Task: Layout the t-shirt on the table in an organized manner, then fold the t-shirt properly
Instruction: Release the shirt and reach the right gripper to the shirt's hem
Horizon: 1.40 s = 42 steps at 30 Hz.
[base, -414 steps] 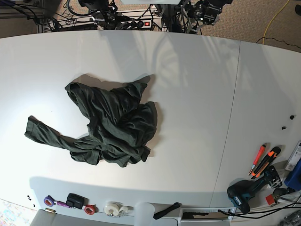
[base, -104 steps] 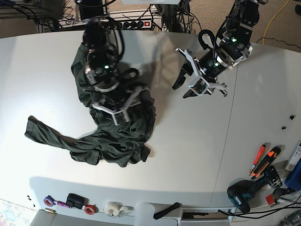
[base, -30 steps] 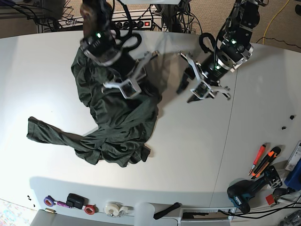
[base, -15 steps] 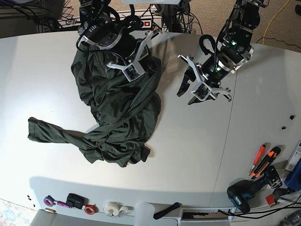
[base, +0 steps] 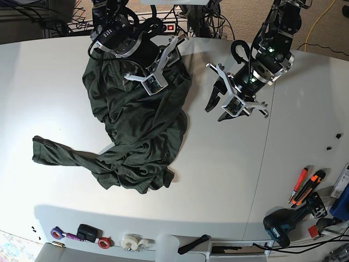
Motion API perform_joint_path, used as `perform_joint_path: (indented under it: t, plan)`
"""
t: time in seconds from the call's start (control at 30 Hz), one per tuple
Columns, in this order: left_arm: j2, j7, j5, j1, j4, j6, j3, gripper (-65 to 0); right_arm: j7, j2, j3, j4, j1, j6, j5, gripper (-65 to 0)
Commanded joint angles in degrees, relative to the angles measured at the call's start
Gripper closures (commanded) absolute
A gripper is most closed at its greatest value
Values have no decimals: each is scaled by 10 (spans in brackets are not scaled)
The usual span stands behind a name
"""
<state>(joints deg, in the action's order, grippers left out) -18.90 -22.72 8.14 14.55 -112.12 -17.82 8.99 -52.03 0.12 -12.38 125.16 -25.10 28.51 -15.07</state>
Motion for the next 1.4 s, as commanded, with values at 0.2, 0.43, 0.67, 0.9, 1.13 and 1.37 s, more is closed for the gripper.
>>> perform_joint_path:
  t: [0.2,0.43,0.67,0.9,1.13,1.37]
  plan:
    - [-3,12,5,-4,-11,-2,-2,-247,41,-1,1,11,18,-50,85,-271]
    - [-3,13,5,-4,-11,-2,-2,-247,51,-1,1,11,68,-156,206,-271]
    - [-3,13,5,-4,-11,-2,-2,-247,63,-1,70,8,118,-188,267,-271]
    - [-3,12,12,-4,-11,-2,-2,-247,106,-1,276,-87,175,-151,165,-348]
    - [-2,12,20,-4,-11,-3,-2,-247,116,36,362,-287,279,-119,20,-369]
    - [-2,13,20,-5,-11,-3,-2,-247,109,45,356,-451,385,-108,-8,-369]
